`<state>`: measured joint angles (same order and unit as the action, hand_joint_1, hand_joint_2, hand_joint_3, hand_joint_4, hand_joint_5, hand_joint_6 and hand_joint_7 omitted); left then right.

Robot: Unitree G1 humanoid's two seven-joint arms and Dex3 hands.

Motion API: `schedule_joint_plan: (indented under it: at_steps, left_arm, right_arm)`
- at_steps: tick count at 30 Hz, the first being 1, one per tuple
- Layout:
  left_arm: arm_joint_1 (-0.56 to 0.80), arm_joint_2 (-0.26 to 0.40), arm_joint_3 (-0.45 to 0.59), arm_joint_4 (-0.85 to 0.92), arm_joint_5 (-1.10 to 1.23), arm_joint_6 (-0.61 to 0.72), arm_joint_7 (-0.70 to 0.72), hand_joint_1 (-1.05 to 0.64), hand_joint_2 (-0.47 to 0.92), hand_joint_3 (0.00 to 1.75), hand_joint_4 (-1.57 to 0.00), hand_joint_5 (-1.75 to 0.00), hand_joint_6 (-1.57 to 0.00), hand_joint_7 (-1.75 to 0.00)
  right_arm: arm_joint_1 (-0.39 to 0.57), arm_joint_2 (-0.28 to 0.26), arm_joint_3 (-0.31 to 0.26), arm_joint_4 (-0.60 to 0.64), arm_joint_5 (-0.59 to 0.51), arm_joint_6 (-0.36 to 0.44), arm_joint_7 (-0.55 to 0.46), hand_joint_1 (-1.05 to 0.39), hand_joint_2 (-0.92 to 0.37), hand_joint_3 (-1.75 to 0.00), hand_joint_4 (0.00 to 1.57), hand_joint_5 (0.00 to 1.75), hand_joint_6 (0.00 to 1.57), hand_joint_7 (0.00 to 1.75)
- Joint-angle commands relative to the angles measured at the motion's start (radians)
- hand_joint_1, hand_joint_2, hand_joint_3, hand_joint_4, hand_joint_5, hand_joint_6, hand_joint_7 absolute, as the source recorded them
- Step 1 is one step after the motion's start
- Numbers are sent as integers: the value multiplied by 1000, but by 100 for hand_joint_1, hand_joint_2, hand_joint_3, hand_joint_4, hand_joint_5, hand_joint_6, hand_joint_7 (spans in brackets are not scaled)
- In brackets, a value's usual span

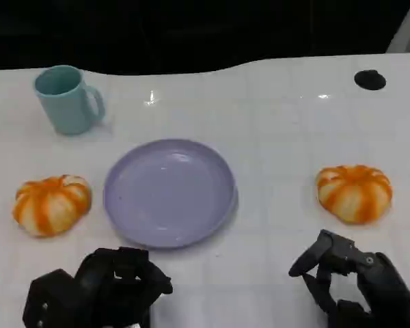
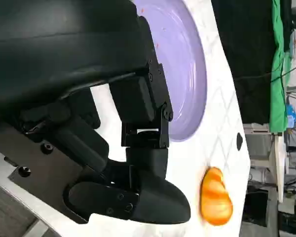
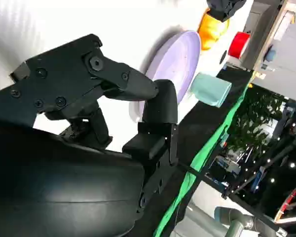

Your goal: Grasp the bread from the table and place it into the plate.

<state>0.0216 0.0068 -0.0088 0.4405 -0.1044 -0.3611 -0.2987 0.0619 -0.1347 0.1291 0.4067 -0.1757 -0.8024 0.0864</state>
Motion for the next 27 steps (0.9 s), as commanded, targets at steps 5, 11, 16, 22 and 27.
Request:
schedule_joint_plan:
  at_steps: [5,11,16,22,27]
  left_arm:
    - [-1,14,8,-4,-5,6,-3,-105,62,53,-157,-119,-148,-64]
    - [-2,17,9,-2,-6,2,-7,-105,62,54,-157,-119,-147,-63]
    - [-4,17,10,-1,-5,8,-5,-105,60,55,-157,-119,-148,-63]
    - [-9,18,12,14,-7,-10,-12,-105,60,56,-157,-119,-148,-63]
    - [-9,17,13,14,-10,-5,-11,-105,60,56,-157,-119,-148,-63]
  right_arm:
    - [4,-12,-13,-4,5,-1,-7,-33,-66,-83,79,175,70,138]
    - [2,-11,-12,-1,6,-2,-7,-33,-66,-83,78,175,70,138]
    - [-1,-13,-11,2,5,-2,-6,-34,-66,-83,79,175,70,139]
    - [-2,-13,-11,2,3,-3,-7,-33,-66,-82,79,175,69,138]
    - [-10,-11,-17,7,-3,-18,-21,-33,-68,-79,79,175,69,134]
